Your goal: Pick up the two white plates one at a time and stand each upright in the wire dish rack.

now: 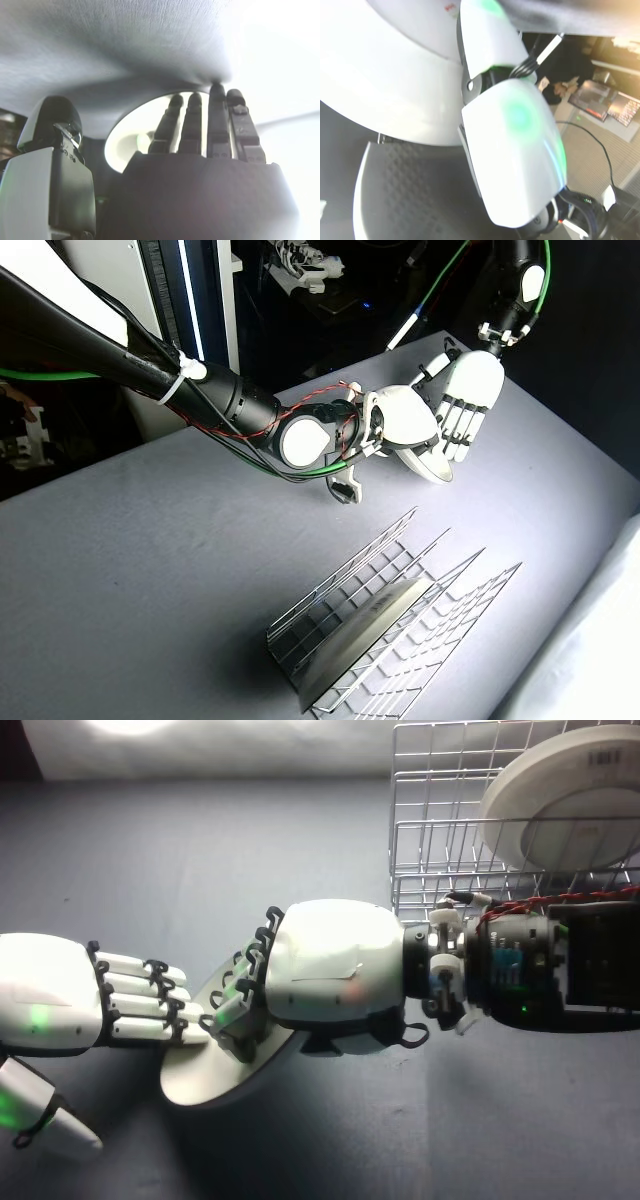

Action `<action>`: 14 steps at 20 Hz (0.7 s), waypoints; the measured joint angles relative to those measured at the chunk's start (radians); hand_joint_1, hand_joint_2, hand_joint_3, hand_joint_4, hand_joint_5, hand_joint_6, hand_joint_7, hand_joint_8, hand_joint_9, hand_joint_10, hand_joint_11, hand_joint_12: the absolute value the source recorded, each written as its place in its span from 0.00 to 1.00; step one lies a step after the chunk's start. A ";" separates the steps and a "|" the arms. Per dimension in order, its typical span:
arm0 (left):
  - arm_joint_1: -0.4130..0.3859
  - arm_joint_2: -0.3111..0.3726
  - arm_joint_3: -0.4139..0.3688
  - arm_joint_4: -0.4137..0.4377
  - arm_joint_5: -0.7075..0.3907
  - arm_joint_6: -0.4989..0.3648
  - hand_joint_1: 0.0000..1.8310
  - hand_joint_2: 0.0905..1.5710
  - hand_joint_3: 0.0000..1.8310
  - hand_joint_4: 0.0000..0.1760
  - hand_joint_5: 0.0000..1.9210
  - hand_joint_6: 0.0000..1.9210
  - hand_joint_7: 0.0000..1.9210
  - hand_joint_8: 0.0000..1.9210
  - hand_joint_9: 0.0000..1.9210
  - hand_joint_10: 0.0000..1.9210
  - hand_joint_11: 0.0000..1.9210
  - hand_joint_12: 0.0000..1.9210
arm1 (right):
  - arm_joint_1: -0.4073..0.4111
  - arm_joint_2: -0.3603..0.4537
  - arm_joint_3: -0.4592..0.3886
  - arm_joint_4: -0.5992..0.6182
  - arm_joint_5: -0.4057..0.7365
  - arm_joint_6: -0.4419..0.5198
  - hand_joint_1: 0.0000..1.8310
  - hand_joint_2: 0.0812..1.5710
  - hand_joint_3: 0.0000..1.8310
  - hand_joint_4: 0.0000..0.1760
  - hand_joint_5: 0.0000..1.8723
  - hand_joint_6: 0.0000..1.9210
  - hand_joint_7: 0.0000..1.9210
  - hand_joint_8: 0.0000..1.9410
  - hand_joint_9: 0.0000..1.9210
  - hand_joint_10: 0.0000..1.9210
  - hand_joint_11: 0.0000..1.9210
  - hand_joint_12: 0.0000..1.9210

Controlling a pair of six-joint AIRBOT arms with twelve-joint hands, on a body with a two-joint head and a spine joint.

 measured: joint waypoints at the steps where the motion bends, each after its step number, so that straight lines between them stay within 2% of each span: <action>1: -0.026 0.014 -0.004 0.016 -0.013 -0.008 0.00 0.69 0.00 0.00 0.01 0.00 0.00 0.00 0.00 0.00 0.01 0.00 | 0.007 0.023 -0.024 0.001 0.002 0.001 0.81 0.69 0.00 0.00 0.43 0.54 0.49 0.48 0.51 0.55 0.46 0.80; 3: -0.064 0.061 -0.010 0.037 -0.027 -0.032 0.00 0.69 0.00 0.00 0.00 0.00 0.00 0.00 0.00 0.00 0.00 0.00 | 0.017 0.058 -0.056 0.004 0.003 0.002 0.81 0.69 0.00 0.00 0.44 0.54 0.48 0.49 0.50 0.54 0.46 0.79; 4: -0.095 0.098 -0.016 0.036 -0.032 -0.043 0.00 0.69 0.00 0.00 0.00 0.00 0.00 0.00 0.00 0.00 0.00 0.00 | 0.023 0.078 -0.070 0.011 -0.004 0.003 0.81 0.71 0.00 0.00 0.42 0.59 0.46 0.52 0.47 0.58 0.45 0.80; 6: -0.149 0.144 -0.041 0.046 -0.041 -0.064 0.00 0.69 0.00 0.00 0.01 0.00 0.00 0.00 0.00 0.00 0.01 0.00 | 0.034 0.109 -0.099 0.023 -0.021 0.003 0.81 0.70 0.00 0.00 0.43 0.57 0.48 0.49 0.49 0.55 0.46 0.79; 8: -0.195 0.172 -0.083 0.109 -0.059 -0.099 0.00 0.68 0.00 0.00 0.00 0.00 0.00 0.00 0.00 0.00 0.00 0.00 | 0.051 0.148 -0.137 0.060 -0.043 0.003 0.81 0.70 0.00 0.00 0.43 0.57 0.48 0.49 0.49 0.55 0.46 0.79; 9: -0.219 0.191 -0.109 0.167 -0.077 -0.111 0.00 0.69 0.00 0.00 0.00 0.00 0.00 0.00 0.00 0.00 0.00 0.00 | 0.063 0.167 -0.155 0.076 -0.047 0.003 0.81 0.70 0.00 0.00 0.43 0.56 0.48 0.49 0.49 0.55 0.46 0.79; 11: -0.269 0.244 -0.135 0.214 -0.122 -0.136 0.00 0.69 0.00 0.00 0.01 0.00 0.00 0.00 0.00 0.00 0.00 0.00 | 0.080 0.218 -0.207 0.154 -0.061 0.001 0.81 0.69 0.00 0.00 0.46 0.54 0.49 0.47 0.50 0.54 0.47 0.78; 14: -0.299 0.301 -0.134 0.201 -0.116 -0.187 0.00 0.69 0.00 0.00 0.01 0.00 0.01 0.00 0.01 0.00 0.01 0.01 | 0.117 0.280 -0.279 0.288 -0.081 -0.002 0.81 0.68 0.00 0.00 0.48 0.50 0.50 0.46 0.51 0.52 0.48 0.76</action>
